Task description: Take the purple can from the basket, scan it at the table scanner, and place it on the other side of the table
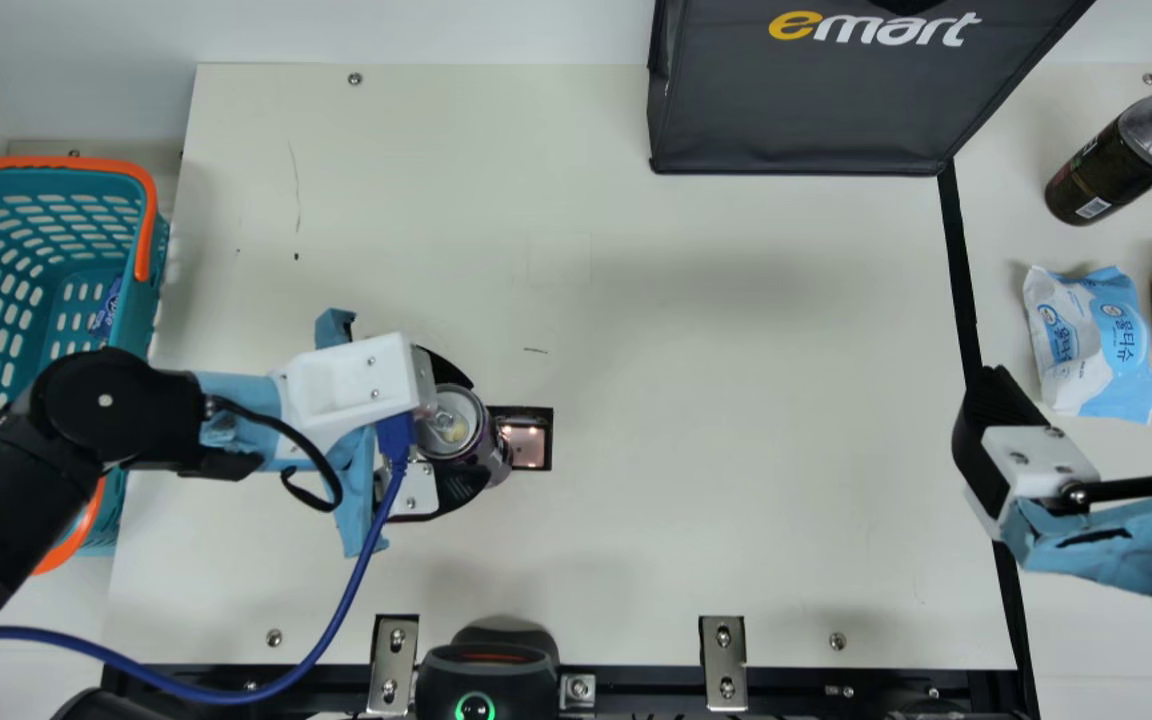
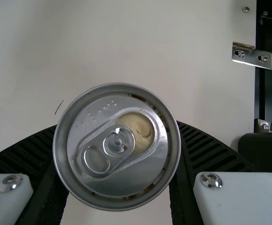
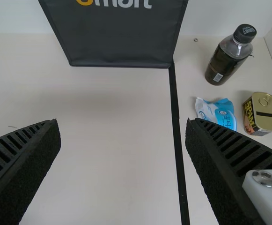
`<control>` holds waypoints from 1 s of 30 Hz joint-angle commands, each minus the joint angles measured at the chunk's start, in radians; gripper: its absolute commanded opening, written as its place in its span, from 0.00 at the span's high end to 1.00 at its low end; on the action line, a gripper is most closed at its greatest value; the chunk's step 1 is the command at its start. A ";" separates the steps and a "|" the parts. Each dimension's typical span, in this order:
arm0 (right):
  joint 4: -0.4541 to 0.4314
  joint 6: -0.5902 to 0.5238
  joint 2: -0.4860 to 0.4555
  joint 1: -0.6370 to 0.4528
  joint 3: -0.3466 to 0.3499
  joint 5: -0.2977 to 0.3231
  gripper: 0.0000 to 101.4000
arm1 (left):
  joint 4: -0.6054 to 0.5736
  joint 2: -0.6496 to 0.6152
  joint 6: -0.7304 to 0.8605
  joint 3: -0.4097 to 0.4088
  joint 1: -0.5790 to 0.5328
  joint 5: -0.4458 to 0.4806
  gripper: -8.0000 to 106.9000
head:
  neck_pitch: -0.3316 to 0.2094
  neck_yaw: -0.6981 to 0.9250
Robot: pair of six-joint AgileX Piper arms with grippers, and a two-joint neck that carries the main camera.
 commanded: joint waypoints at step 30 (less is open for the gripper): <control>0.000 0.000 0.000 0.000 0.000 0.000 0.06 | -0.018 0.082 0.056 0.000 -0.111 -0.100 0.48 | -0.026 0.002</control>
